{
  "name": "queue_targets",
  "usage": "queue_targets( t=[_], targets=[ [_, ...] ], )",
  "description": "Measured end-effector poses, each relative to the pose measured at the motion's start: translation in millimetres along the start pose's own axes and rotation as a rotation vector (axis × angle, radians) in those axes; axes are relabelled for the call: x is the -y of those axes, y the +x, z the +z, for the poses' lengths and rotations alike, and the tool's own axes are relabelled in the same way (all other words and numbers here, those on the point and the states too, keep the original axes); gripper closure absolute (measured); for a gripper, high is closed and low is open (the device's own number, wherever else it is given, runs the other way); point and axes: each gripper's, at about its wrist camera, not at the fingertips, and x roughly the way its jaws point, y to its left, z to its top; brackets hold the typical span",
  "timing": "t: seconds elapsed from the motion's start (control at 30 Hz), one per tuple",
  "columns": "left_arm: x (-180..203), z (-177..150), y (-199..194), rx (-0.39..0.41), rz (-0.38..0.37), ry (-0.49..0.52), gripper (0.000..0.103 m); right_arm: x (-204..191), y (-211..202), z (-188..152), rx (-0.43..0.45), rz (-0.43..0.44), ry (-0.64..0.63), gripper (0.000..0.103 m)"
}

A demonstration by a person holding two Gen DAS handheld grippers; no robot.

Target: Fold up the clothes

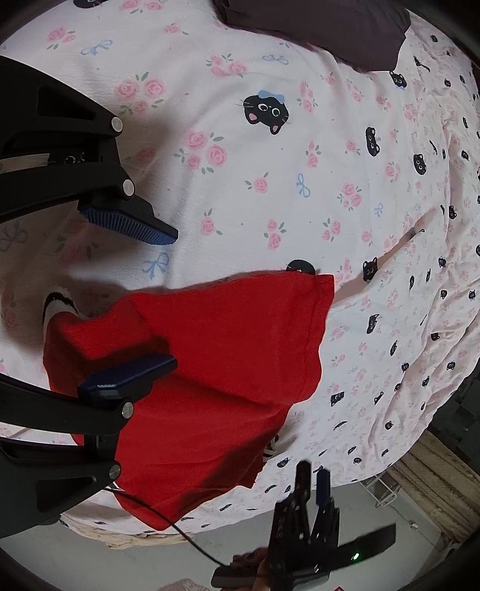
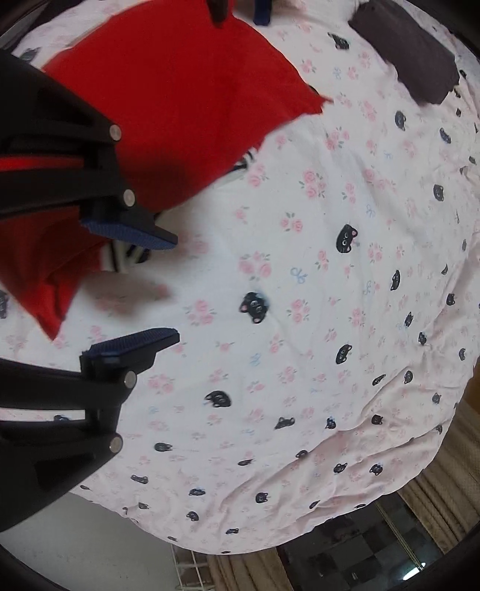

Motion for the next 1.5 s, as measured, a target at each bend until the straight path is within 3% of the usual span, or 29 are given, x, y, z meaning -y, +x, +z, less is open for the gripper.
queue_targets(
  t=[0.2, 0.3, 0.53, 0.6, 0.8, 1.03, 1.1, 1.2, 1.4, 1.5],
  targets=[
    [0.1, -0.5, 1.2, -0.002, 0.008, 0.003, 0.047, -3.3, -7.9, -53.1, -0.062, 0.094, -0.109, 0.059],
    [0.9, -0.9, 2.0, -0.003, 0.014, 0.007, 0.047, -3.4, -6.4, -70.5, -0.075, 0.101, -0.129, 0.059],
    [2.3, -2.1, 1.8, -0.004, 0.023, 0.009, 0.047, -14.9, 19.1, -73.8, -0.124, 0.14, -0.161, 0.059],
    [2.5, -2.0, 1.7, -0.006, 0.024, 0.01, 0.047, -19.0, 29.6, -71.8, -0.144, 0.149, -0.18, 0.075],
    [2.2, -1.5, 2.5, -0.011, 0.024, 0.014, 0.047, -18.1, 30.2, -73.6, -0.166, 0.164, -0.186, 0.096],
    [2.9, -3.1, 3.4, -0.015, 0.033, 0.026, 0.046, 3.5, 22.3, -70.7, -0.136, 0.074, -0.103, 0.094],
    [3.4, -3.7, 3.3, -0.016, 0.038, 0.028, 0.046, 4.1, 34.0, -72.2, -0.169, -0.012, -0.097, 0.086],
    [4.1, -4.0, 2.5, -0.018, 0.044, 0.028, 0.046, 5.2, 48.0, -77.5, -0.211, -0.116, -0.089, 0.086],
    [2.3, -2.3, -2.4, -0.005, 0.027, 0.011, 0.046, 26.8, 27.7, -90.9, -0.145, -0.149, 0.022, 0.084],
    [2.3, -0.7, -6.2, 0.012, 0.01, 0.004, 0.046, 34.1, 9.2, -103.6, -0.1, -0.117, 0.108, 0.082]
  ],
)
